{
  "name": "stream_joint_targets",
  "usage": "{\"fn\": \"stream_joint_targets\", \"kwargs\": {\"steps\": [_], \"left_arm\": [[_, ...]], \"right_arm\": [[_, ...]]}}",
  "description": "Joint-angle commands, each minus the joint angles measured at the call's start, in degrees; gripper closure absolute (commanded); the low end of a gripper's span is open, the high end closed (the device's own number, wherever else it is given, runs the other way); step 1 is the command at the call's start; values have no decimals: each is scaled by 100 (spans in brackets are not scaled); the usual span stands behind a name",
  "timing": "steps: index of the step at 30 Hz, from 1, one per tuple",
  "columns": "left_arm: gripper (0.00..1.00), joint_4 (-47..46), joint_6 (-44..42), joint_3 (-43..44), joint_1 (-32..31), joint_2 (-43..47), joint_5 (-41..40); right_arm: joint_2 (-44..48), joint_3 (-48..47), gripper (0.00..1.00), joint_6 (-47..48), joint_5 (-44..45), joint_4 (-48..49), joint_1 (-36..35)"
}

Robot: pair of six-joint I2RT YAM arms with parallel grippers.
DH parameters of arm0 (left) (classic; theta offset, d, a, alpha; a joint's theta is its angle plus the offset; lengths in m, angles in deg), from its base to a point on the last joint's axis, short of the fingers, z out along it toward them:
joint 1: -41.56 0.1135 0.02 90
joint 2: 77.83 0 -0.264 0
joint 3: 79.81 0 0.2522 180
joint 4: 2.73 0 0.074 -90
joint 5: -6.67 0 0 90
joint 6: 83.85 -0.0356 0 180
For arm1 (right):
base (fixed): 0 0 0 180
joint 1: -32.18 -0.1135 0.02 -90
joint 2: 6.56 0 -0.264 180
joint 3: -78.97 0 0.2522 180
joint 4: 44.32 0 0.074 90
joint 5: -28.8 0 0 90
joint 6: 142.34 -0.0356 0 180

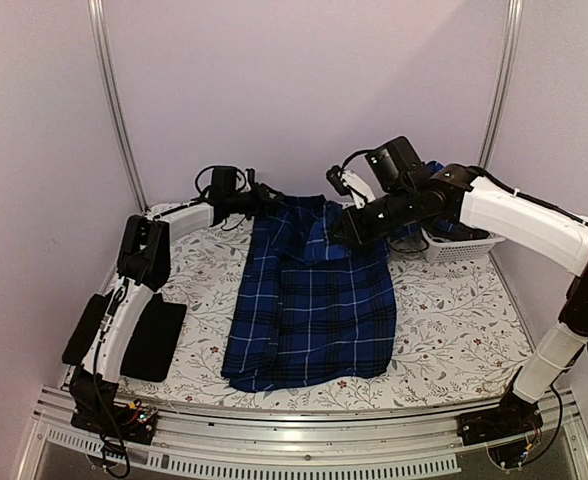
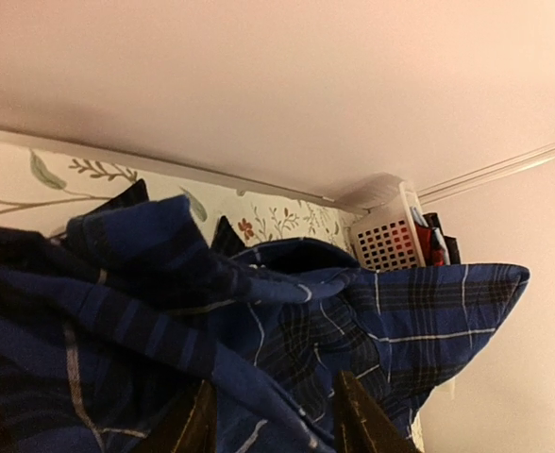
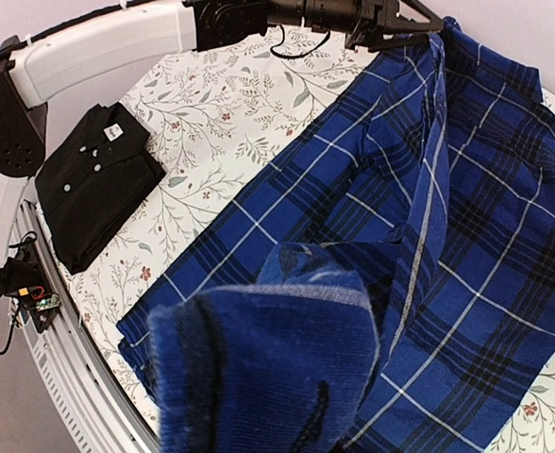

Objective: Fold and stack the long sleeve shirts
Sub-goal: Fold the sleeve of the 1/3-folded shirt.

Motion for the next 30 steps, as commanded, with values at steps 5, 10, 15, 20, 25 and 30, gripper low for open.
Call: {"fn": "stream_joint_targets", "kwargs": {"steps": [5,10,15,20,25,30], "left_arm": [[59,-726,550,470,-128,-607,220],[58,-808,525,256,-104,-526,275],[58,-857,575,201,19,-375,346],[58,-729,461,-171,121,-11,478],[58,-670,210,-1182,233,647,504],[45,-453,-181,-1894,323,1264,355]], "right_arm": [[-145,-174,100,160,-261,-288,-135],[-741,-549,100,282,-551,-312,-245],[-1364,-800,99,385,-892,-286,-438],[-1887,-944,97,359,-1306,-188,-606],[-2466,-1297,96,512,-1514,-435,-813],[-2808,-1344,74,468,-1387,-409,-880]]}}
